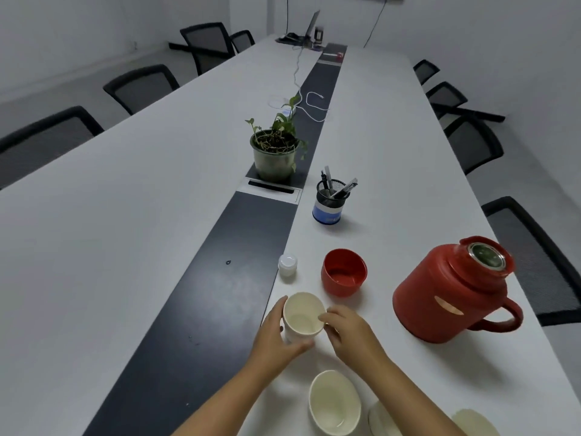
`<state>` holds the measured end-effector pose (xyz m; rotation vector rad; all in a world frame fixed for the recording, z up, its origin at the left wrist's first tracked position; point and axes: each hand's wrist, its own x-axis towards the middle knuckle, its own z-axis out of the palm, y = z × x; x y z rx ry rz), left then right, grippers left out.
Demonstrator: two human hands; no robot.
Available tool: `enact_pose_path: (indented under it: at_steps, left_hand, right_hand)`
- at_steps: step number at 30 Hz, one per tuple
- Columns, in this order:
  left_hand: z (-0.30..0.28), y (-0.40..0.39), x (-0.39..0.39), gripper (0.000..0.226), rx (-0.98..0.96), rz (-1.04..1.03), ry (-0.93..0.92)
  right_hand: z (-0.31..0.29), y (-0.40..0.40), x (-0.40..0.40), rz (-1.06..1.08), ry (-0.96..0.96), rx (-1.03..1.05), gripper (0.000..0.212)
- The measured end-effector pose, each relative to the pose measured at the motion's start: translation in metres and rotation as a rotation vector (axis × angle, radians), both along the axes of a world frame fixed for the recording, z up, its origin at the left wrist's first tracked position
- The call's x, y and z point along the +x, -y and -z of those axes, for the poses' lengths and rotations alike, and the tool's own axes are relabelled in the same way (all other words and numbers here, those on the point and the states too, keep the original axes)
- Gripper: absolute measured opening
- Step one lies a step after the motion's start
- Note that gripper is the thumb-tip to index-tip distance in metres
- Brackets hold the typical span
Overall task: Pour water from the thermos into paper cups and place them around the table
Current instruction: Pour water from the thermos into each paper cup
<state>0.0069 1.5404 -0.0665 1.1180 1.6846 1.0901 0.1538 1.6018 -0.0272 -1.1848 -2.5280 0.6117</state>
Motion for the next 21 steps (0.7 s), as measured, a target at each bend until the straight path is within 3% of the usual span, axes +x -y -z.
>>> enact_pose_path:
  at_steps: [4, 7, 11, 21]
  left_hand:
    - [0.000, -0.005, -0.004, 0.062, 0.022, 0.026, 0.065]
    - [0.003, -0.006, -0.005, 0.059, 0.017, 0.056, 0.102]
    - [0.011, -0.009, -0.008, 0.078, -0.020, 0.075, 0.112]
    - [0.015, -0.010, -0.012, 0.080, 0.020, 0.102, 0.003]
  right_hand:
    - [-0.004, -0.002, -0.002, -0.079, 0.040, 0.065, 0.013]
    - [-0.001, -0.006, 0.001, -0.070, 0.126, 0.012, 0.023]
    - [-0.001, -0.006, 0.000, -0.079, 0.184, -0.005, 0.026]
    - [-0.002, -0.003, 0.003, -0.076, 0.064, 0.009, 0.015]
